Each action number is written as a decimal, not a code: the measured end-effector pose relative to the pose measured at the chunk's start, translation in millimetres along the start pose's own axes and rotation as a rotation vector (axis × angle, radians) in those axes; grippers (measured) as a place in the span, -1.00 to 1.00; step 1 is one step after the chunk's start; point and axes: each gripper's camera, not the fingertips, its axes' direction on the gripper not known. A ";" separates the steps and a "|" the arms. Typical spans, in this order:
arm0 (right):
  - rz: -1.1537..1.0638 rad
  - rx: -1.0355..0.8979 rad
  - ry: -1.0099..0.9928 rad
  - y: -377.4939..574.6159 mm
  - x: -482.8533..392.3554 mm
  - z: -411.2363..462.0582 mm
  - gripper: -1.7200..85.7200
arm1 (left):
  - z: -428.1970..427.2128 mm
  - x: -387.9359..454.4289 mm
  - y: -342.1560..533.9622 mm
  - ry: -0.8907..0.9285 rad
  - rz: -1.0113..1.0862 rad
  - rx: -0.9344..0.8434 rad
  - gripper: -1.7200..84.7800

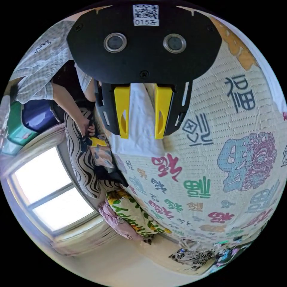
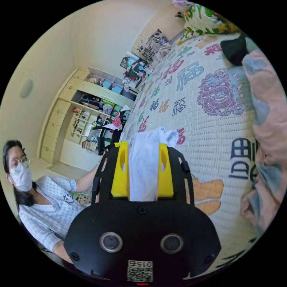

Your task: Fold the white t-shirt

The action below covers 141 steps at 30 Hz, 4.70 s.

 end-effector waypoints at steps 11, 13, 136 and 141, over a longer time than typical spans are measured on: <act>0.068 -0.234 0.154 -64.5 46.3 33.2 -0.91 | 34.8 -92.1 -48.3 0.261 -0.136 -0.098 -0.93; 0.077 -0.216 0.120 -65.6 53.4 22.0 -0.90 | 30.3 -97.6 -48.9 0.270 -0.129 -0.093 -0.91; 0.156 -0.438 -0.333 136.3 167.5 283.7 -0.78 | -74.6 -96.9 174.2 0.479 -0.137 -0.405 -0.72; 0.162 -0.427 -0.273 141.1 159.2 299.9 -0.85 | -87.5 -99.8 180.1 0.511 -0.158 -0.411 -0.83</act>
